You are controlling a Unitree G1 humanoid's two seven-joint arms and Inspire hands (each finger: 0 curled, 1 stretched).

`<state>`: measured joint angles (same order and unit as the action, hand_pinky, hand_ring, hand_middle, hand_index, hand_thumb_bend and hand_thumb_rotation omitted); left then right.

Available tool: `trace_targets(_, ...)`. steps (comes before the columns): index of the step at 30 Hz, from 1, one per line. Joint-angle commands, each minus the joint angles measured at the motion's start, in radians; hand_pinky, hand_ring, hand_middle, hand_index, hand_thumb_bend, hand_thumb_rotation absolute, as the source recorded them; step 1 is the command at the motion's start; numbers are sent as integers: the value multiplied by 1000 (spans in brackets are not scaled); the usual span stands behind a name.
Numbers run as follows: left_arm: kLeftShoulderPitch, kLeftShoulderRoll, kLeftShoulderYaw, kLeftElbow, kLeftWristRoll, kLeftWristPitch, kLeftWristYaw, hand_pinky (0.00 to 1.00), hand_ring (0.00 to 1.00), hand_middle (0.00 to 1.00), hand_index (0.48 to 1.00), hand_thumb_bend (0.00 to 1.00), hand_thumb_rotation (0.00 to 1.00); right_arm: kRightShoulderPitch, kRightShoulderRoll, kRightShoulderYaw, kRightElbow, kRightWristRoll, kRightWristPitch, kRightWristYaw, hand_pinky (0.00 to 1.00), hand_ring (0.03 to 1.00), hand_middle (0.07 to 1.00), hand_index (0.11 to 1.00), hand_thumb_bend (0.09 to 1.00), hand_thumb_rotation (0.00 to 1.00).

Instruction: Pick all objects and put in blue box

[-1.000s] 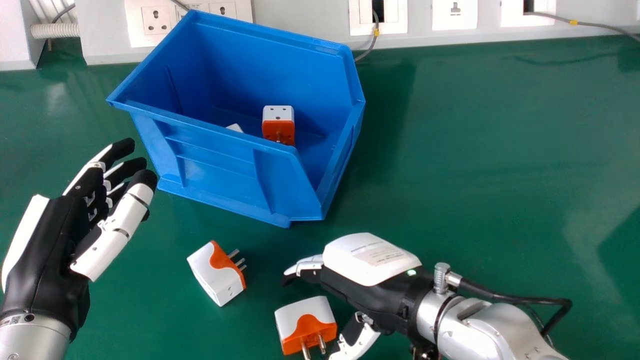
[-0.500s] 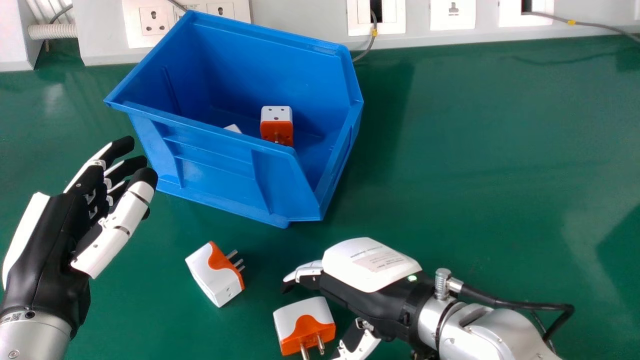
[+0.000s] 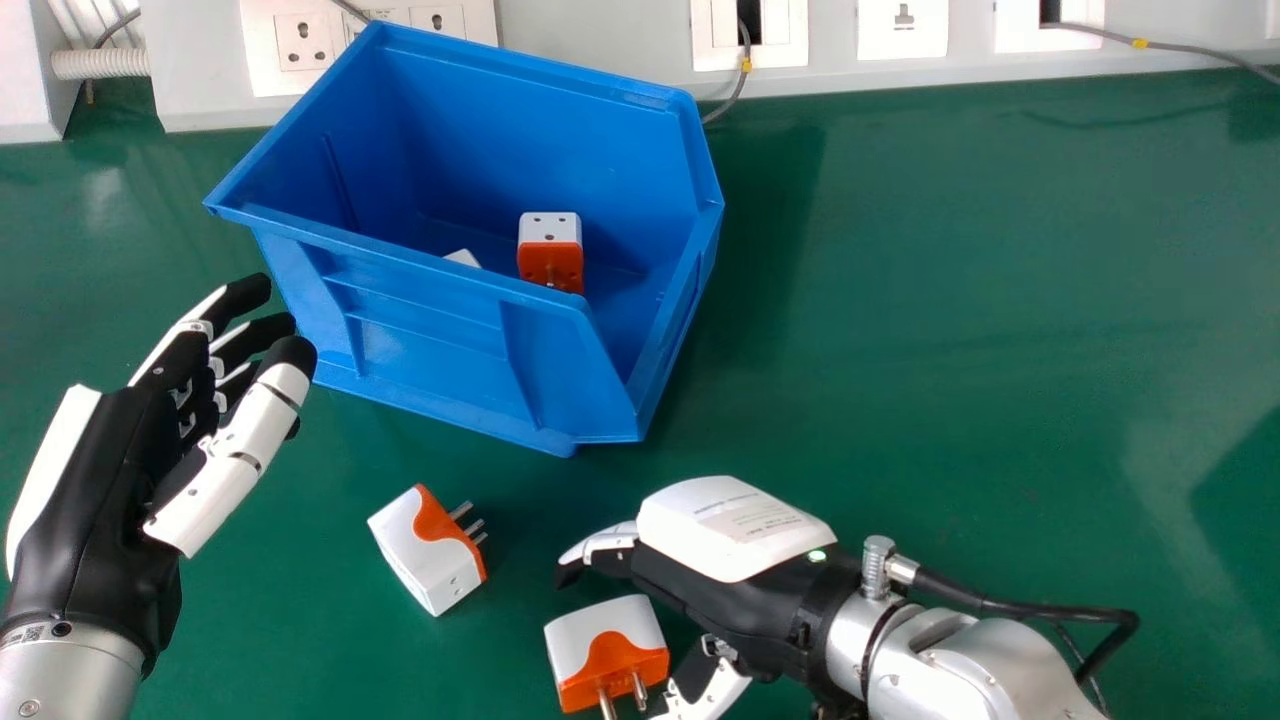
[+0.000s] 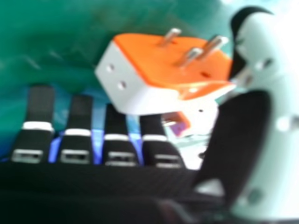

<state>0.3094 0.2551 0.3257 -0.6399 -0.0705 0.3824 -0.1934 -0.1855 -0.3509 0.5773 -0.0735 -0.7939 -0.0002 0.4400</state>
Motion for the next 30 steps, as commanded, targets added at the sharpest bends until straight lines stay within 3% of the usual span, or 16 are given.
trace_targets(1,-4,13,0,-30,9,-1,8,766,853,877,896,350,590,17,27,34,-6,29,-15,25,676,809,857,809,536,254)
trace_targets(14,-6,14,-1,-34,8,7,9,764,852,877,898,349,591,25,35,41,-18,27,-14,24,673,807,854,796,532,268)
trace_targets(21,-13,17,-3,-37,14,14,10,763,851,876,897,350,591,31,47,36,-14,53,-38,-2,655,777,833,778,513,265)
trace_targets(25,-18,16,-4,-38,15,19,9,763,851,876,897,350,592,42,58,36,-5,45,-60,-62,638,755,811,755,506,247)
trace_targets(26,-19,17,-4,-37,16,18,9,764,852,876,896,351,592,45,58,38,5,35,-77,-98,614,724,777,703,505,225)
trace_targets(30,-22,16,-6,-39,19,20,11,765,852,877,896,352,592,53,57,44,51,-5,-138,-228,581,677,724,656,507,180)
